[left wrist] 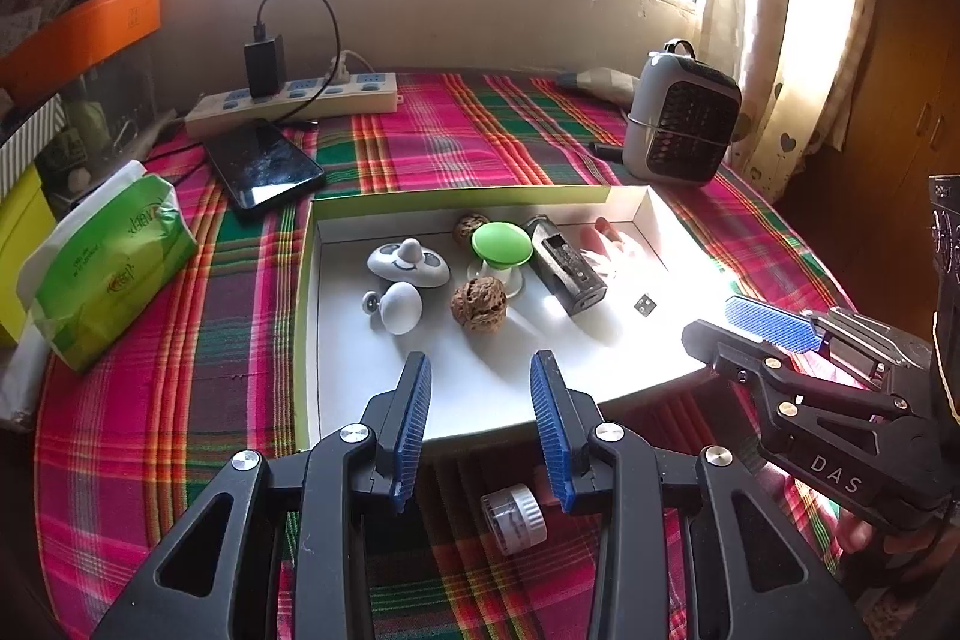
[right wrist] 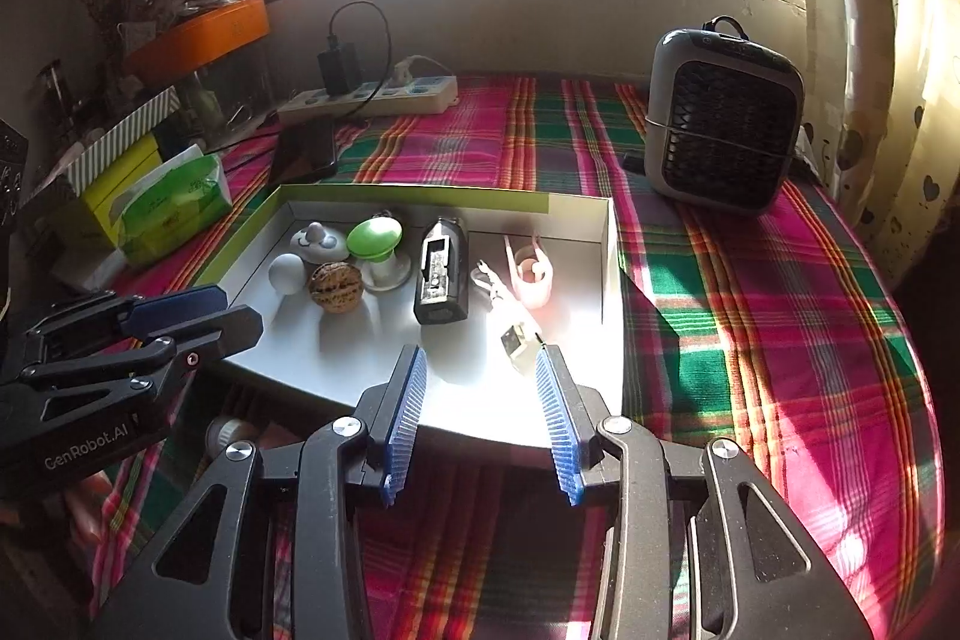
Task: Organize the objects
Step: 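Withdraw both grippers from the box toward the white jar and pink rubber item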
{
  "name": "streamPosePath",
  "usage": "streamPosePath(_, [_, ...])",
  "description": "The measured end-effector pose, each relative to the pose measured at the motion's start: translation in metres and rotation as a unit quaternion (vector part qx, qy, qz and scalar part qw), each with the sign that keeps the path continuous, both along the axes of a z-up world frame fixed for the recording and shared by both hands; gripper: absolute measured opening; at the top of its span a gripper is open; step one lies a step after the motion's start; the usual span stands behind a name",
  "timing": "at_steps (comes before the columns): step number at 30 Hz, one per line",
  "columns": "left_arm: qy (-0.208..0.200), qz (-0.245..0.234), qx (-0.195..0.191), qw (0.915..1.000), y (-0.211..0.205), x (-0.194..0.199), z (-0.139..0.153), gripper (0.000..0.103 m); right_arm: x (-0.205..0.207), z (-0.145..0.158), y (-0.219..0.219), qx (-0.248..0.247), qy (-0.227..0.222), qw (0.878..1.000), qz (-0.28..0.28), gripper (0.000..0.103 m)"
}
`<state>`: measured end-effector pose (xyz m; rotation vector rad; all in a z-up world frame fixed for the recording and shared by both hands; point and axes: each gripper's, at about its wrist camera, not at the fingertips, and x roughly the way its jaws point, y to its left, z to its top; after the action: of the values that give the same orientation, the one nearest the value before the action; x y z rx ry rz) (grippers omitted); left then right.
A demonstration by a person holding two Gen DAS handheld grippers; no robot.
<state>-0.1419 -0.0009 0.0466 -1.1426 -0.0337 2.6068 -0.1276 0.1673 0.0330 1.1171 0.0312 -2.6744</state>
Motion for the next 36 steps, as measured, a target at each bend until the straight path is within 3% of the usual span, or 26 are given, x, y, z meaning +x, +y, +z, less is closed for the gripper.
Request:
streamPosePath(18, [-0.013, -0.005, -0.001, 0.9999, -0.007, 0.032, -0.015, 0.033, 0.029, -0.009, -0.006, -0.012, 0.002, 1.000, 0.023, 0.040])
streamPosePath(36, [-0.041, -0.020, 0.007, 0.9990, -0.002, 0.036, -0.033, 0.036, 0.039, -0.013, -0.011, -0.010, -0.001, 1.000, 0.027, 0.040])
